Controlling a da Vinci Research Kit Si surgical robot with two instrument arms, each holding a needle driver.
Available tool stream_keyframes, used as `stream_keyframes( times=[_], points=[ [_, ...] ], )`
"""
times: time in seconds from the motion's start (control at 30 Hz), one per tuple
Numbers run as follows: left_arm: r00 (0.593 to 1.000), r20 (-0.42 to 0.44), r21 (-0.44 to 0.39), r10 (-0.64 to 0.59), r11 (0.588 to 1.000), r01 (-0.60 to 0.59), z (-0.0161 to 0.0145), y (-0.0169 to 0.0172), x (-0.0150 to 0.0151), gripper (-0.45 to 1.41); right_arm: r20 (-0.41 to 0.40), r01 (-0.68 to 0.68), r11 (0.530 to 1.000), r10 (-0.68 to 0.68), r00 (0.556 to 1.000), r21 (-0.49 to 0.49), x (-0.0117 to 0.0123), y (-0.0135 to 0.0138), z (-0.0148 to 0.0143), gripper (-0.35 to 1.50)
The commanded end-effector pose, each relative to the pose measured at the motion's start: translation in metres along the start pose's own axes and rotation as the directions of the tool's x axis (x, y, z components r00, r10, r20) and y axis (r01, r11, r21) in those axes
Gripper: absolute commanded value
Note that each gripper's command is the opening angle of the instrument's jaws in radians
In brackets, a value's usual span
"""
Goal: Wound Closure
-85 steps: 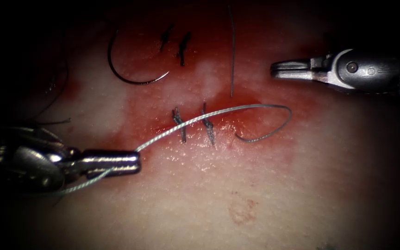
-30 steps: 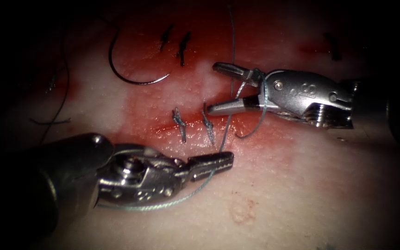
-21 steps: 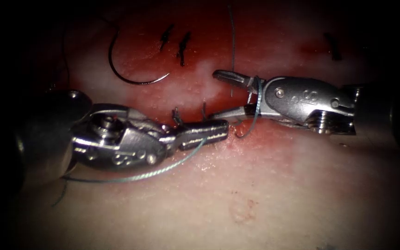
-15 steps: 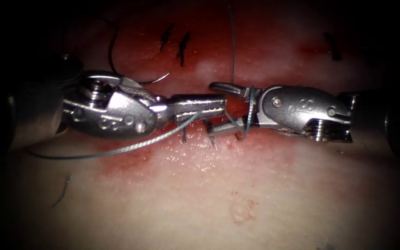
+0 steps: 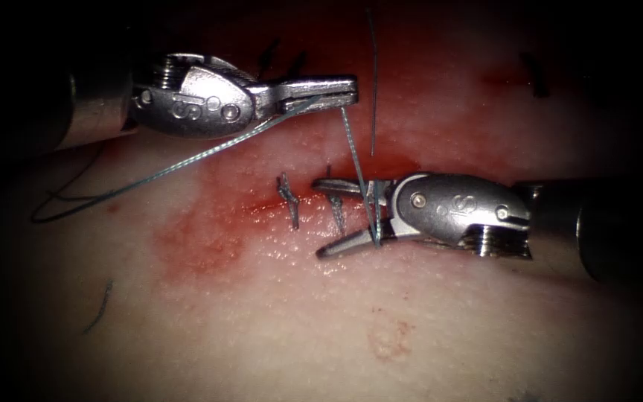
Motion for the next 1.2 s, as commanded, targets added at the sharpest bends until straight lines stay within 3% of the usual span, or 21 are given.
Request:
stream_keyframes(
  times=[0.03, 0.23, 0.27, 0.33, 0.37, 0.57, 0.77, 0.9, 1.2],
  points=[
    [1.000, 0.001, 0.000, 0.002, 1.000, -0.002, 0.0006, -0.0001, -0.0006, -0.45, -0.010, -0.002, 1.000, 0.002, 1.000, 0.003, -0.0005, -0.0002, 0.0008, 0.99],
    [0.999, 0.027, -0.020, -0.020, 1.000, 0.021, 0.0016, 0.0028, -0.0046, -0.45, -0.140, -0.041, 0.997, 0.050, 0.989, 0.064, -0.0002, -0.0002, 0.0007, 0.86],
    [0.999, 0.032, -0.021, -0.032, 0.999, 0.033, 0.0019, 0.0040, -0.0059, -0.45, -0.198, -0.058, 0.994, 0.075, 0.977, 0.091, 0.0000, -0.0002, 0.0007, 0.78],
    [0.999, 0.035, -0.023, -0.041, 0.999, 0.042, 0.0020, 0.0045, -0.0064, -0.45, -0.227, -0.070, 0.992, 0.092, 0.970, 0.102, 0.0000, -0.0002, 0.0006, 0.76],
    [0.998, 0.040, -0.027, -0.050, 0.998, 0.052, 0.0021, 0.0055, -0.0075, -0.45, -0.287, -0.098, 0.989, 0.126, 0.950, 0.112, 0.0001, -0.0002, 0.0005, 0.76],
    [0.996, 0.047, -0.035, -0.076, 0.996, 0.077, 0.0020, 0.0074, -0.0093, -0.45, -0.386, -0.151, 0.983, 0.181, 0.905, 0.108, -0.0001, 0.0000, 0.0003, 0.76],
    [0.996, 0.045, -0.042, -0.076, 0.996, 0.078, 0.0016, 0.0089, -0.0091, -0.45, -0.451, -0.208, 0.977, 0.209, 0.867, 0.052, -0.0004, 0.0014, -0.0009, 0.76],
    [0.996, 0.039, -0.047, -0.077, 0.996, 0.079, 0.0013, 0.0103, -0.0075, -0.45, -0.510, -0.269, 0.963, 0.221, 0.831, -0.022, -0.0010, 0.0029, -0.0030, 0.72],
    [0.996, 0.046, -0.052, -0.081, 0.995, 0.084, 0.0020, 0.0125, -0.0046, -0.45, -0.561, -0.368, 0.922, 0.242, 0.792, -0.122, -0.0018, 0.0047, -0.0054, 0.71]
  ],
)
